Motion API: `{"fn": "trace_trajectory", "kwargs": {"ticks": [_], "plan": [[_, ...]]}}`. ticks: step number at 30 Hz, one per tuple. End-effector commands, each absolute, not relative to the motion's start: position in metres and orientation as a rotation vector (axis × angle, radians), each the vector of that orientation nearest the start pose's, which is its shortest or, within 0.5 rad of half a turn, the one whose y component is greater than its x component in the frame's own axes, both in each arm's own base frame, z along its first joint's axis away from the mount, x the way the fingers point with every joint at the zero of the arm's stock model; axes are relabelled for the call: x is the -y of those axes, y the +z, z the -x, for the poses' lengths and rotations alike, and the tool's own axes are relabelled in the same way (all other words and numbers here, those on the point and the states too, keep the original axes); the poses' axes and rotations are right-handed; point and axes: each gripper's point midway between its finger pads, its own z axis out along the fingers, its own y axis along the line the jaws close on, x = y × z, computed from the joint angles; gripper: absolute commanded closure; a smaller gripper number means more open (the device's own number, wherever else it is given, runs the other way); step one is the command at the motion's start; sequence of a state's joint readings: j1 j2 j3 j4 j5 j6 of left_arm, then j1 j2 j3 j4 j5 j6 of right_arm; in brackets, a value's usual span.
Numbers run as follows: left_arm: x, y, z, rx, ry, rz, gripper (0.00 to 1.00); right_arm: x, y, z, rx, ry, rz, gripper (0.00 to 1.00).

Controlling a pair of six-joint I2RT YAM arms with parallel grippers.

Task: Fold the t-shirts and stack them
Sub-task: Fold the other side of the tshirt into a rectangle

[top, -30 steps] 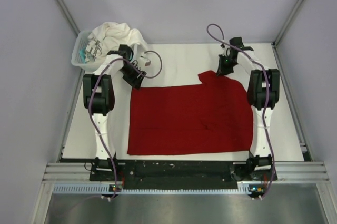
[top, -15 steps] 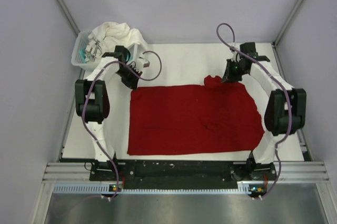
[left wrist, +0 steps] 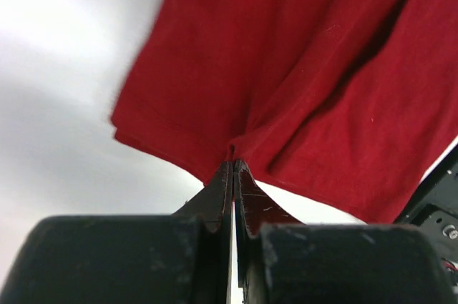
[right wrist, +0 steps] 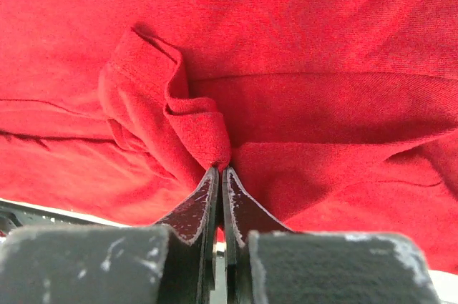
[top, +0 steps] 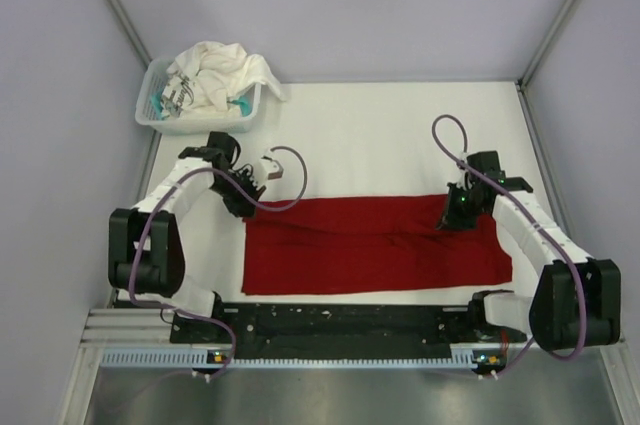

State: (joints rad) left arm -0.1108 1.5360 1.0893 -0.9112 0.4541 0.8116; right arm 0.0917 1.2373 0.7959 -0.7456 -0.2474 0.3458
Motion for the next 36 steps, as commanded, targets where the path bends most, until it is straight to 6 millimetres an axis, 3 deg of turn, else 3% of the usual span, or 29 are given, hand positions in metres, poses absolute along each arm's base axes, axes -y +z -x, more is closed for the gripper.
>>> {"fn": "trace_trajectory", "kwargs": {"ticks": [1, 8, 16, 21, 22, 24, 27, 31, 35, 36], "plan": [[0.078, 0.063, -0.263, -2.429, -0.498, -1.360, 1.00, -0.081, 0.078, -0.219, -2.759, 0.464, -0.381, 1.00], [0.068, 0.053, -0.272, -2.446, -0.387, -1.406, 1.00, -0.080, 0.066, -0.207, -2.858, 0.440, -0.439, 1.00], [0.056, 0.049, -0.289, -2.426, -0.216, -1.450, 1.00, -0.051, 0.077, -0.214, -2.843, 0.200, -0.441, 1.00], [0.061, 0.042, -0.277, -2.417, -0.226, -1.546, 1.00, -0.049, 0.079, -0.208, -2.876, 0.198, -0.396, 1.00], [0.059, 0.039, -0.274, -2.419, -0.222, -1.563, 0.98, -0.051, 0.076, -0.206, -2.899, 0.212, -0.394, 1.00], [0.058, 0.036, -0.269, -2.426, -0.226, -1.582, 0.84, -0.054, 0.070, -0.202, -2.945, 0.230, -0.388, 0.96], [0.056, 0.042, -0.266, -2.428, -0.231, -1.616, 0.65, -0.058, 0.070, -0.194, -3.001, 0.262, -0.361, 0.70], [0.054, 0.061, -0.259, -2.398, -0.242, -1.676, 0.44, -0.060, 0.088, -0.179, -3.019, 0.292, -0.328, 0.50], [0.062, 0.084, -0.259, -2.370, -0.293, -1.673, 0.41, -0.049, 0.118, -0.196, -2.868, 0.214, -0.347, 0.47], [0.067, 0.091, -0.263, -2.361, -0.312, -1.649, 0.42, -0.048, 0.123, -0.205, -2.830, 0.205, -0.352, 0.51]]}}
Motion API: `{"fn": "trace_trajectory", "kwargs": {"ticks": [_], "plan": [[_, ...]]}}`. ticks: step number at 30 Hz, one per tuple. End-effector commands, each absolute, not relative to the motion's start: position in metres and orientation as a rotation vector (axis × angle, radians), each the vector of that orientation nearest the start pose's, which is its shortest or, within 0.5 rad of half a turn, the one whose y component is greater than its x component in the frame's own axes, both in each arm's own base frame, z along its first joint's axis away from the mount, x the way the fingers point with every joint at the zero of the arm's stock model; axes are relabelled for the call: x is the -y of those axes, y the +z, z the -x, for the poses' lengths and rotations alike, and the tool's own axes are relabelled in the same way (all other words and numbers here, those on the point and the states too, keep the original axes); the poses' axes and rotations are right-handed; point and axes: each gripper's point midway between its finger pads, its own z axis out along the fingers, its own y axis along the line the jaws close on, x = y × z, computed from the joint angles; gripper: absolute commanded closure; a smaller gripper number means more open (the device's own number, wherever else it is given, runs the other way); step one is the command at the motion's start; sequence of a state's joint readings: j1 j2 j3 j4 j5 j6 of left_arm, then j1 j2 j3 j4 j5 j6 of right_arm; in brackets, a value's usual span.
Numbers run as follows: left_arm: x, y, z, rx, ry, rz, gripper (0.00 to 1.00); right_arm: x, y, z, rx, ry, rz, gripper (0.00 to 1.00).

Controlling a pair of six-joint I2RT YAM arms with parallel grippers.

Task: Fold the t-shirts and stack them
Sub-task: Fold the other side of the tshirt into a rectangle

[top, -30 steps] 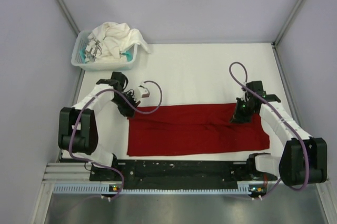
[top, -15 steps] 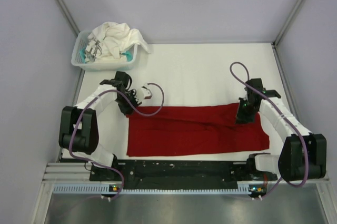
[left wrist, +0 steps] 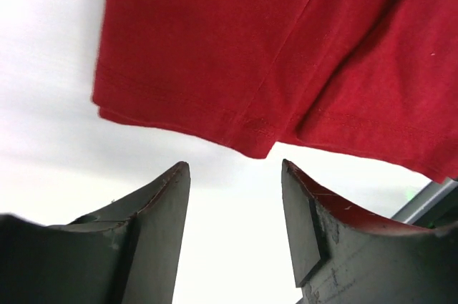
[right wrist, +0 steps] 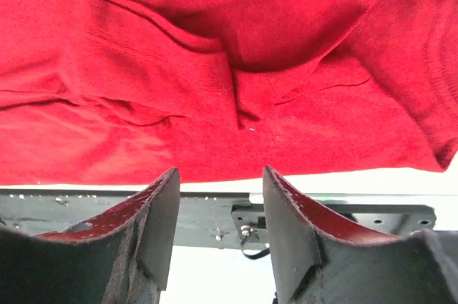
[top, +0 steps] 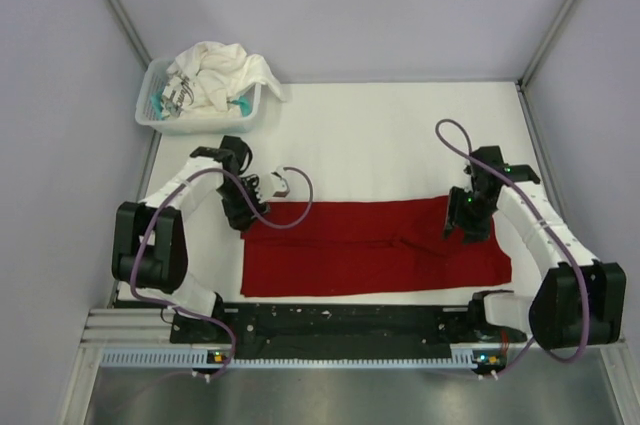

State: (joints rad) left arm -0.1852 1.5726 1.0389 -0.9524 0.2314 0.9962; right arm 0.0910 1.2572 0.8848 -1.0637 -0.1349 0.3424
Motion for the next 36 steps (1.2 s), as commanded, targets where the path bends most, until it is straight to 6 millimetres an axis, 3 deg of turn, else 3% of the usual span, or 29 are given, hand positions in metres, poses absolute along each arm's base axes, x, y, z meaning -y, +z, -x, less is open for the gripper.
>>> {"fn": "trace_trajectory", "kwargs": {"ticks": [1, 6, 9, 13, 15, 17, 20, 23, 25, 28, 30, 33, 34, 36], "plan": [[0.074, 0.098, -0.265, -2.350, -0.348, -1.623, 0.44, -0.047, 0.126, -0.214, -2.799, 0.200, -0.370, 0.57], [0.123, 0.131, -0.278, -2.251, -0.481, -1.516, 0.61, -0.052, 0.106, -0.263, -2.765, 0.232, -0.418, 0.82], [0.173, 0.141, -0.274, -2.169, -0.590, -1.506, 0.66, -0.062, 0.091, -0.284, -2.769, 0.291, -0.427, 0.82], [0.239, 0.143, -0.263, -2.100, -0.701, -1.541, 0.65, -0.037, 0.071, -0.300, -2.774, 0.144, -0.515, 0.83], [0.250, 0.134, -0.267, -2.103, -0.647, -1.558, 0.65, -0.023, 0.071, -0.304, -2.733, 0.139, -0.590, 0.82], [0.243, 0.124, -0.287, -2.167, -0.517, -1.468, 0.62, -0.001, 0.075, -0.305, -2.662, 0.083, -0.668, 0.70], [0.211, 0.106, -0.319, -2.276, -0.273, -1.336, 0.55, 0.031, 0.074, -0.306, -2.597, -0.028, -0.749, 0.52], [0.175, 0.090, -0.340, -2.365, -0.158, -1.212, 0.49, 0.042, 0.061, -0.311, -2.586, 0.014, -0.843, 0.51], [0.151, 0.079, -0.347, -2.413, -0.116, -1.146, 0.45, 0.038, 0.048, -0.319, -2.600, 0.059, -0.862, 0.51], [0.113, 0.060, -0.352, -2.477, -0.021, -1.072, 0.41, 0.026, 0.030, -0.328, -2.649, 0.159, -0.866, 0.61], [0.093, 0.045, -0.348, -2.516, 0.021, -1.056, 0.39, 0.027, 0.020, -0.336, -2.666, 0.153, -0.868, 0.75], [0.065, 0.024, -0.343, -2.580, 0.106, -1.047, 0.39, 0.027, 0.023, -0.355, -2.648, 0.174, -0.842, 1.00], [0.058, 0.018, -0.341, -2.596, 0.123, -1.051, 0.41, 0.024, 0.027, -0.364, -2.637, 0.196, -0.814, 1.00], [0.049, 0.009, -0.336, -2.632, 0.127, -1.055, 0.62, 0.016, 0.033, -0.381, -2.621, 0.231, -0.761, 1.00]]}}
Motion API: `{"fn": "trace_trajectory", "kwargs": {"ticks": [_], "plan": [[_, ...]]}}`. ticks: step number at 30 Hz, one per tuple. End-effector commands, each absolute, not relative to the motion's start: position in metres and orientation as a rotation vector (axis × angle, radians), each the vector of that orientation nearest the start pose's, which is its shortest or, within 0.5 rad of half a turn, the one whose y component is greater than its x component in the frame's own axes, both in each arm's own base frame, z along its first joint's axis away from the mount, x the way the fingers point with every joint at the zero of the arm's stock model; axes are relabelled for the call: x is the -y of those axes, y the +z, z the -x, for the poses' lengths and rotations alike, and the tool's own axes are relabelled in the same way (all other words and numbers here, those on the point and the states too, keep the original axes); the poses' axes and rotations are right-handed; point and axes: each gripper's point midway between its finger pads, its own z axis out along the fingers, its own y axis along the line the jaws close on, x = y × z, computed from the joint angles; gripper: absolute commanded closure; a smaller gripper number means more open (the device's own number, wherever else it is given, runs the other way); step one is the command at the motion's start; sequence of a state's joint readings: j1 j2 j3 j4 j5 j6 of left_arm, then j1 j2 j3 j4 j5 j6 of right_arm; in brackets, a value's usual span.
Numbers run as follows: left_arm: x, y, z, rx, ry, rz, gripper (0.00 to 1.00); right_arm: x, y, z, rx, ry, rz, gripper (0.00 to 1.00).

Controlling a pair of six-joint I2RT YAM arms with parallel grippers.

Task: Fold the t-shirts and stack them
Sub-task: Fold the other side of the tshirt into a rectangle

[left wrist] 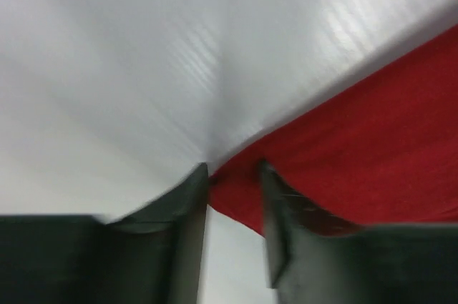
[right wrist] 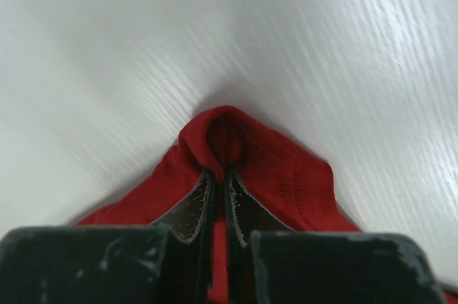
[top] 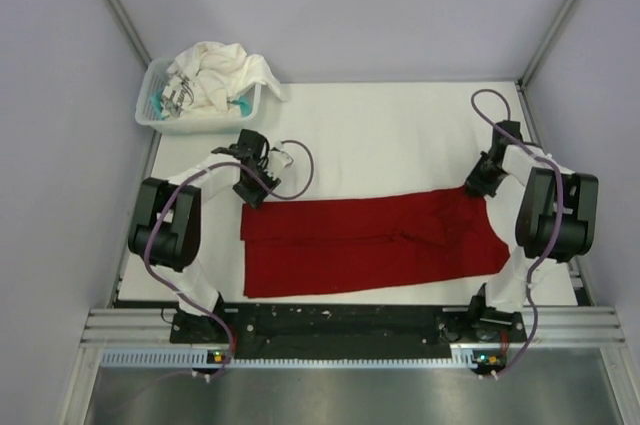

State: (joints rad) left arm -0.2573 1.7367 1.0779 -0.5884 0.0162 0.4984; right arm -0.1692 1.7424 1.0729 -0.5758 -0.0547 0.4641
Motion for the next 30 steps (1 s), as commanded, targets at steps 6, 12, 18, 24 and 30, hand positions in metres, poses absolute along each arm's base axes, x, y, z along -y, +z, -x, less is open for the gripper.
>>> {"fn": "trace_trajectory", "kwargs": {"ticks": [6, 12, 18, 24, 30], "plan": [[0.027, -0.001, -0.340, -2.672, 0.162, -0.996, 1.00, 0.006, 0.040, -0.413, -2.597, 0.286, -0.740, 1.00], [-0.032, 0.019, -0.388, -2.628, 0.477, -0.805, 1.00, -0.029, 0.039, -0.418, -2.646, 0.402, -0.614, 0.93], [-0.023, 0.037, -0.406, -2.573, 0.420, -0.847, 0.61, -0.038, 0.060, -0.404, -2.634, 0.379, -0.543, 0.66], [0.012, 0.088, -0.414, -2.459, 0.402, -0.857, 0.41, -0.015, 0.098, -0.378, -2.584, 0.140, -0.496, 0.59], [0.145, 0.133, -0.386, -2.196, 0.183, -1.150, 0.41, -0.067, 0.095, -0.349, -2.641, 0.229, -0.324, 0.67]]}}
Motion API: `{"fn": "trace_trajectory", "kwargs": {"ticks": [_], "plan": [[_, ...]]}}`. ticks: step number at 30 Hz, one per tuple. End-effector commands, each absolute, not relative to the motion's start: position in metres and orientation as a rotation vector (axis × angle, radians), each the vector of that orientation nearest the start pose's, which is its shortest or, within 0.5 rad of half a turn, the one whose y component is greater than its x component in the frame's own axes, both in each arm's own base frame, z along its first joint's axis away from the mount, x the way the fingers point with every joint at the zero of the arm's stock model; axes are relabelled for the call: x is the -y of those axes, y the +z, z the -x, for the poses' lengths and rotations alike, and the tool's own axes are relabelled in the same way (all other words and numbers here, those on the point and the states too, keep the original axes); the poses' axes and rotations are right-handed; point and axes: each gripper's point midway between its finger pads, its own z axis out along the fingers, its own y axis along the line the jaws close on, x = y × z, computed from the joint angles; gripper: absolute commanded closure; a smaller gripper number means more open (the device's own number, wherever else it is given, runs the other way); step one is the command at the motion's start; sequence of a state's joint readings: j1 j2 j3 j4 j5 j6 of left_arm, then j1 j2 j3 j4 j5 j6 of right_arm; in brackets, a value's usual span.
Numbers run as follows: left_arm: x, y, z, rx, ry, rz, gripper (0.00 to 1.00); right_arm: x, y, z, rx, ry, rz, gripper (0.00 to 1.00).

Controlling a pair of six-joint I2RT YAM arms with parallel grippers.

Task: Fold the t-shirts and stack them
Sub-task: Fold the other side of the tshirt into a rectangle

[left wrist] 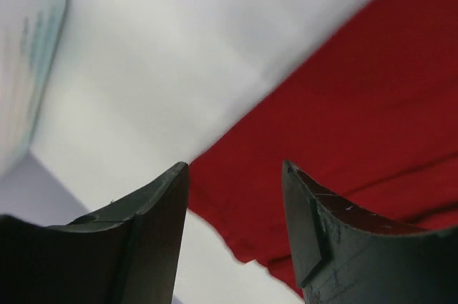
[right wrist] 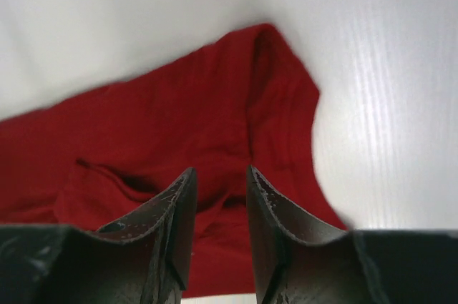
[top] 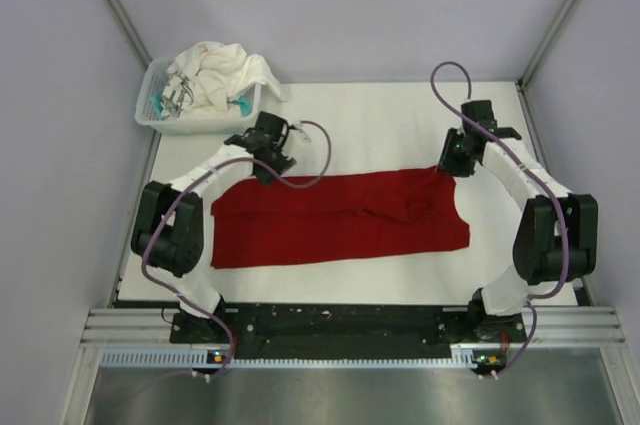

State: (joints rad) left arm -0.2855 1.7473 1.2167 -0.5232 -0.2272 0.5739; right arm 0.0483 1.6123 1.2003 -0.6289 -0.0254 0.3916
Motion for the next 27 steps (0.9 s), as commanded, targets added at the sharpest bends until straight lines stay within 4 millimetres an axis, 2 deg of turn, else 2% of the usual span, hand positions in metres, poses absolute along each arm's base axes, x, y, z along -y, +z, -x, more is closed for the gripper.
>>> {"fn": "trace_trajectory", "kwargs": {"ticks": [1, 2, 5, 8, 10, 13, 17, 20, 23, 27], "plan": [[0.173, 0.136, -0.378, -2.168, 0.043, -1.193, 0.41, -0.079, 0.093, -0.346, -2.651, 0.286, -0.293, 0.70], [0.210, 0.140, -0.365, -2.126, -0.165, -1.239, 0.43, -0.093, 0.087, -0.343, -2.668, 0.351, -0.255, 0.71], [0.280, 0.152, -0.343, -2.091, -0.549, -1.260, 0.45, -0.111, 0.079, -0.342, -2.696, 0.457, -0.229, 0.74], [0.325, 0.154, -0.335, -2.107, -0.782, -1.254, 0.45, -0.118, 0.071, -0.340, -2.710, 0.507, -0.225, 0.76], [0.343, 0.148, -0.336, -2.110, -0.842, -1.249, 0.43, -0.122, 0.065, -0.335, -2.730, 0.545, -0.220, 0.76], [0.362, 0.128, -0.334, -2.121, -0.913, -1.266, 0.39, -0.122, 0.054, -0.325, -2.763, 0.551, -0.225, 0.76], [0.378, 0.104, -0.323, -2.162, -0.997, -1.301, 0.37, -0.121, 0.042, -0.312, -2.806, 0.551, -0.238, 0.84], [0.385, 0.086, -0.314, -2.181, -0.958, -1.366, 0.37, -0.118, 0.038, -0.305, -2.826, 0.534, -0.253, 0.86], [0.389, 0.083, -0.306, -2.156, -0.973, -1.401, 0.40, -0.116, 0.034, -0.293, -2.848, 0.528, -0.278, 0.93], [0.389, 0.072, -0.303, -2.128, -0.938, -1.451, 0.46, -0.116, 0.037, -0.282, -2.845, 0.546, -0.308, 0.94]]}}
